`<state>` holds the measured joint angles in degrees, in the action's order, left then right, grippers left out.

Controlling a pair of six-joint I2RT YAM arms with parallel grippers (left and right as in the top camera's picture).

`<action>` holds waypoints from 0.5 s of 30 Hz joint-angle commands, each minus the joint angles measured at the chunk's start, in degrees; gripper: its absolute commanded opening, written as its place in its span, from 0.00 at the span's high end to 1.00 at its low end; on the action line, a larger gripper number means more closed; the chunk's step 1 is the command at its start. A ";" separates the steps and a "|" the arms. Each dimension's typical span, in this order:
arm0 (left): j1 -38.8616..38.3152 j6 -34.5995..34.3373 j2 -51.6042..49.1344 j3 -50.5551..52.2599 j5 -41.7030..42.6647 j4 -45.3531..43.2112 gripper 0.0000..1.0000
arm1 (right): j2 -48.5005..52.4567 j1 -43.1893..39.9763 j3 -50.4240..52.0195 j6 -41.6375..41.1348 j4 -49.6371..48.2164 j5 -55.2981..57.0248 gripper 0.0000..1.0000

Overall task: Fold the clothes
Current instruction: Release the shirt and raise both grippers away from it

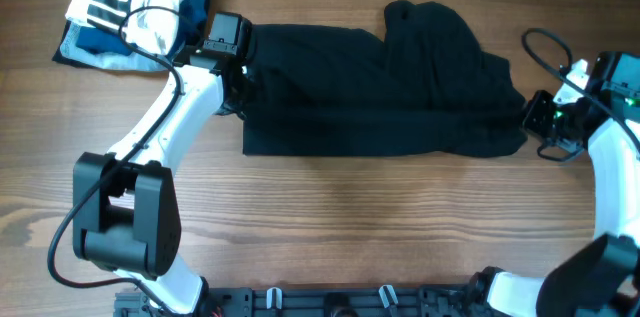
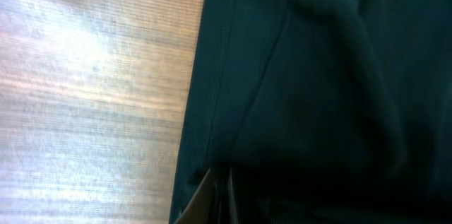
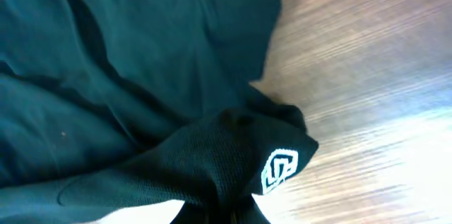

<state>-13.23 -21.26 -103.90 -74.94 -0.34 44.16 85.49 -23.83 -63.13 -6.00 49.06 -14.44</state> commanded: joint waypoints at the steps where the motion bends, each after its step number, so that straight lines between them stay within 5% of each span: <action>1: 0.26 -0.66 0.87 0.15 -2.95 -1.42 0.95 | 3.69 -0.33 -0.11 -0.20 -1.95 -3.78 0.96; 6: 0.26 -0.66 -0.70 0.15 -2.93 -3.32 0.91 | 7.52 -0.04 -0.11 0.02 -3.87 -4.74 0.96; 8: 0.26 -0.66 -1.03 0.17 -2.93 -4.15 0.75 | 8.50 0.85 -0.11 0.00 -5.29 -4.74 0.96; 12: 0.26 -0.61 -1.03 0.15 -2.95 -3.93 0.15 | 8.59 1.49 -0.20 0.02 -6.71 -5.07 0.47; 15: 0.44 -0.17 -1.01 -0.07 -2.97 -4.37 0.00 | 8.48 1.49 -2.89 1.62 -5.20 -5.09 0.30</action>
<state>-13.23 -21.93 -104.05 -74.94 -2.33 40.21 93.34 -22.52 -63.16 -5.65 42.78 -18.41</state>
